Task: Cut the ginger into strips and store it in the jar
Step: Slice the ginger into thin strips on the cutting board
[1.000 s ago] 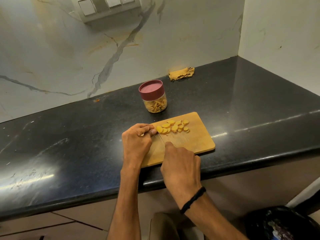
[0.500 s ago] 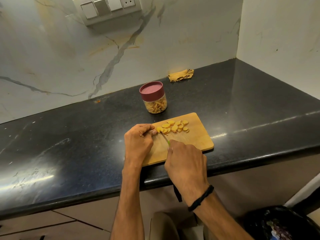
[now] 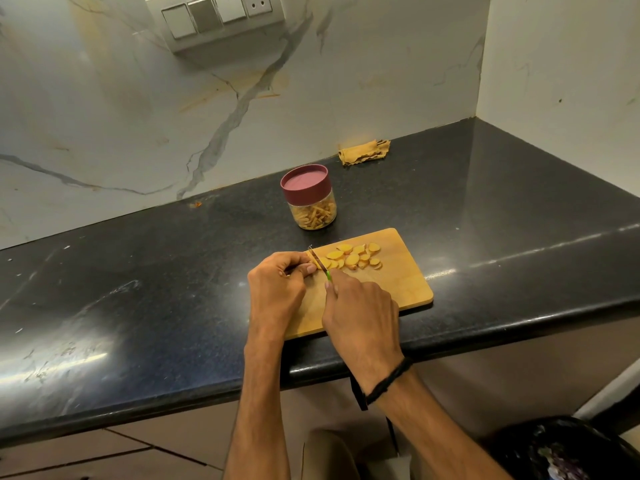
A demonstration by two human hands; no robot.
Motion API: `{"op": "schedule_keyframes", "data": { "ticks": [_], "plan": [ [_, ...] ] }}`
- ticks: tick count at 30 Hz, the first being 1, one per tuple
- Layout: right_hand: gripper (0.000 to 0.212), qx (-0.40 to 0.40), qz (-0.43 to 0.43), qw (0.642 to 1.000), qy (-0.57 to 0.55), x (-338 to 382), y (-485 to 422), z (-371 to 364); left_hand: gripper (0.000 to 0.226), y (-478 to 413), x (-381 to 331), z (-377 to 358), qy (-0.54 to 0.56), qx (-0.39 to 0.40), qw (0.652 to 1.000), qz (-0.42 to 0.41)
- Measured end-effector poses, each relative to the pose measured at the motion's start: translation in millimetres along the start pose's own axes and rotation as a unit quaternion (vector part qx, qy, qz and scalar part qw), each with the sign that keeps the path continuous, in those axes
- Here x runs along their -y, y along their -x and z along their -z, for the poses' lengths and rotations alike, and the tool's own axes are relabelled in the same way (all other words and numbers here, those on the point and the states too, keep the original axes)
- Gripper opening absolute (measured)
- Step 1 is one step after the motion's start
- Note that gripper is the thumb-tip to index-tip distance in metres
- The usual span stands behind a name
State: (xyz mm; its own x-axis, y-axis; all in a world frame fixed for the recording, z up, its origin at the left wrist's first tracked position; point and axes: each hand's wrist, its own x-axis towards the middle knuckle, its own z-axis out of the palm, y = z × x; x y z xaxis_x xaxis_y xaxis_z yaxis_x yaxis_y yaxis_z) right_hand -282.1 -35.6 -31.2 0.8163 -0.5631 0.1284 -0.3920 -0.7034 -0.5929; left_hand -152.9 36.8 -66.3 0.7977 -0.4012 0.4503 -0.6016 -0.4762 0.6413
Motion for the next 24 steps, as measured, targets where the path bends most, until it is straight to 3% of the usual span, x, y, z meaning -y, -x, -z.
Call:
{"op": "schedule_keyframes", "data": {
  "ticks": [24],
  "plan": [
    [0.026,0.041,0.01,0.995,0.088,16.4,-20.1,-14.1,0.014,-1.2,3.8,-1.8,-0.051,-0.013,0.998,-0.039]
  ]
}}
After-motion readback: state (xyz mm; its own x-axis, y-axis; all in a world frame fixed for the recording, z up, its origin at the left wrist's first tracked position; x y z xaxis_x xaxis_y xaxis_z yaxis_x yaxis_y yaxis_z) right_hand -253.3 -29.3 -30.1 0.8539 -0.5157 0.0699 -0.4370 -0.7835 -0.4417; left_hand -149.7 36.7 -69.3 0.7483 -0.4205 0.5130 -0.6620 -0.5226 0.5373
